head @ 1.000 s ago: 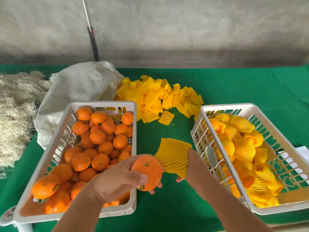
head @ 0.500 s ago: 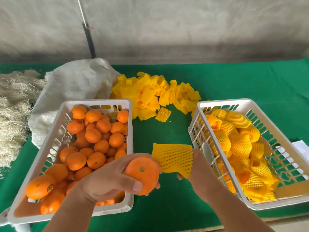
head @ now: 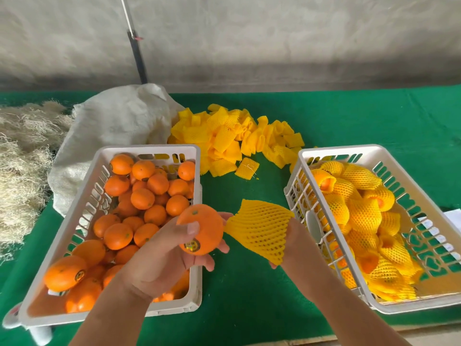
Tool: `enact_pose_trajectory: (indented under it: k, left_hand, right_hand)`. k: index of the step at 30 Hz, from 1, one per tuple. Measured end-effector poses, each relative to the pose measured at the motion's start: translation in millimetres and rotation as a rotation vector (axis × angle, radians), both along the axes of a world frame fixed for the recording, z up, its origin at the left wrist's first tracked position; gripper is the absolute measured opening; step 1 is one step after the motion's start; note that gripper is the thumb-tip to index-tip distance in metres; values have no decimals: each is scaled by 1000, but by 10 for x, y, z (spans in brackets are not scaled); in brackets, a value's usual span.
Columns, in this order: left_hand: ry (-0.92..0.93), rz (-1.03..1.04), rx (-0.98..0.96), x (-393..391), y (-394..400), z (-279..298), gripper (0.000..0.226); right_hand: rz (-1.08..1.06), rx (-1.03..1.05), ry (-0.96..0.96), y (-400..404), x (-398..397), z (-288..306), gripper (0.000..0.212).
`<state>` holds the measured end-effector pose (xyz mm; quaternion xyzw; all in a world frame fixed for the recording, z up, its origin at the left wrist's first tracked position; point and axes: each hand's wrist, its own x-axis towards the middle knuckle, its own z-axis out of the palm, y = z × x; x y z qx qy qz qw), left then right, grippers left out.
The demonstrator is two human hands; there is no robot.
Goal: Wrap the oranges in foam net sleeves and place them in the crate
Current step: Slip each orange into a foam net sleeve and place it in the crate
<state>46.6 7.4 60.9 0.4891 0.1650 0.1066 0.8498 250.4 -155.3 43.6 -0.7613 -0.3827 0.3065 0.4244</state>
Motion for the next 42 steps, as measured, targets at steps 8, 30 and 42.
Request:
enact_pose_trajectory:
  k: [8, 30, 42]
  left_hand:
    - [3, 362, -256, 292, -279, -53, 85]
    - [67, 261, -135, 304, -476, 63, 54]
    - [111, 245, -137, 231, -523, 75, 52]
  right_hand:
    - [59, 153, -16, 36, -110, 2, 22]
    - [78, 250, -116, 8, -257, 60, 43]
    - [108, 204, -79, -31, -325, 107, 43]
